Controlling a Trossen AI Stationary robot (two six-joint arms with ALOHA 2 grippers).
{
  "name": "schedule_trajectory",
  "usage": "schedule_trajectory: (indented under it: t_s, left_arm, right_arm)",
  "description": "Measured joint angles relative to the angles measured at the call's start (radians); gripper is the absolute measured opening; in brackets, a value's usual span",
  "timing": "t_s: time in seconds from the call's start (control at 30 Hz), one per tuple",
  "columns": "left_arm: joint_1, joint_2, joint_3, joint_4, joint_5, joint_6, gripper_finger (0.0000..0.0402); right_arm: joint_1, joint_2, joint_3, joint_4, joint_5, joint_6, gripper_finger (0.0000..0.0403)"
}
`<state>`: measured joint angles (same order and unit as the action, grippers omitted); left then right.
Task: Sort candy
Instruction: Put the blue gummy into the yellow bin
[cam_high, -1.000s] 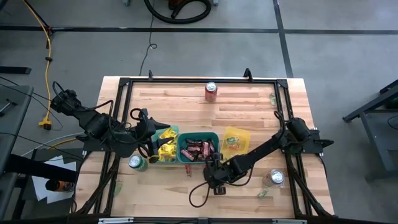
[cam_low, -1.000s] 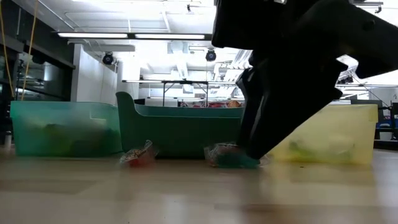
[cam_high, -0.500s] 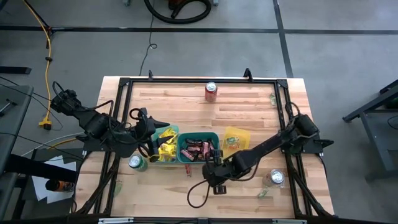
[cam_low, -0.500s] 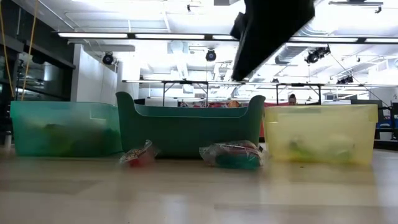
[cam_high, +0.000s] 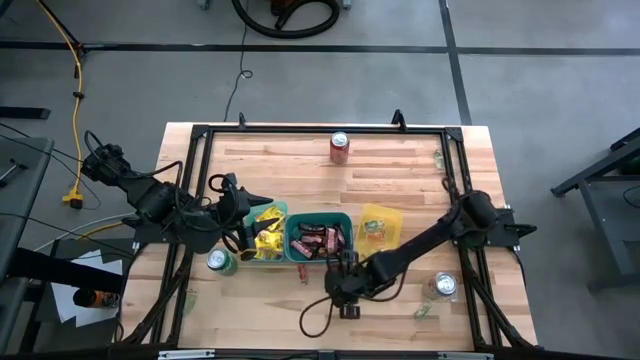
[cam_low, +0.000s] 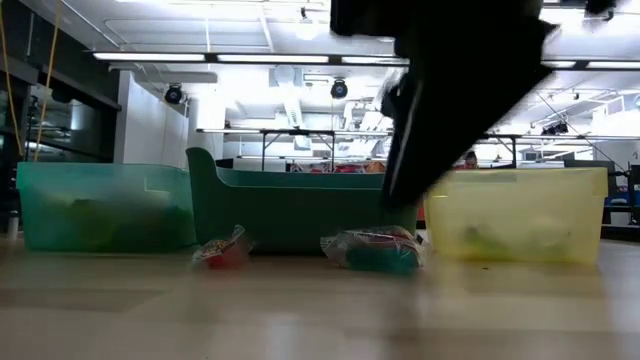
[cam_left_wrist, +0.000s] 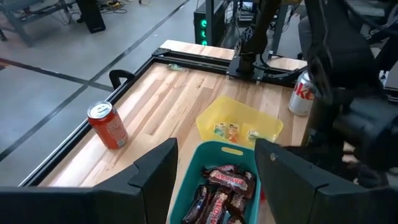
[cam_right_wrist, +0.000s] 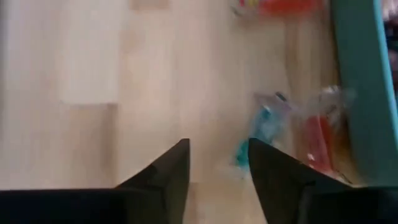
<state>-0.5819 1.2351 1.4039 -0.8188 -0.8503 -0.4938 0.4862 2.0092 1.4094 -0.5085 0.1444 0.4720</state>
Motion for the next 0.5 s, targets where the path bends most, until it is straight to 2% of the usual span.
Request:
schedule_trajectory:
  t_s: [0.13, 0.3, 0.4, 0.5]
  left_arm:
    - [0.000, 0.000, 0.000, 0.000, 0.002, 0.000, 0.0202]
    - [0.000, 0.000, 0.000, 0.000, 0.002, -0.001, 0.0202]
    - [0.000, 0.000, 0.000, 0.000, 0.002, 0.000, 0.0202]
    - [0.000, 0.000, 0.000, 0.000, 0.002, 0.000, 0.0202]
  right_arm:
    - [-0.002, 0.037, -0.002, 0.001, 0.016, 0.003, 0.0189]
    - [-0.001, 0.071, -0.001, -0.008, 0.083, 0.022, 0.0203]
    - [-0.001, 0.077, 0.000, -0.007, 0.073, 0.020, 0.0196]
    - [0.004, 0.076, 0.002, -0.013, 0.062, 0.020, 0.0156]
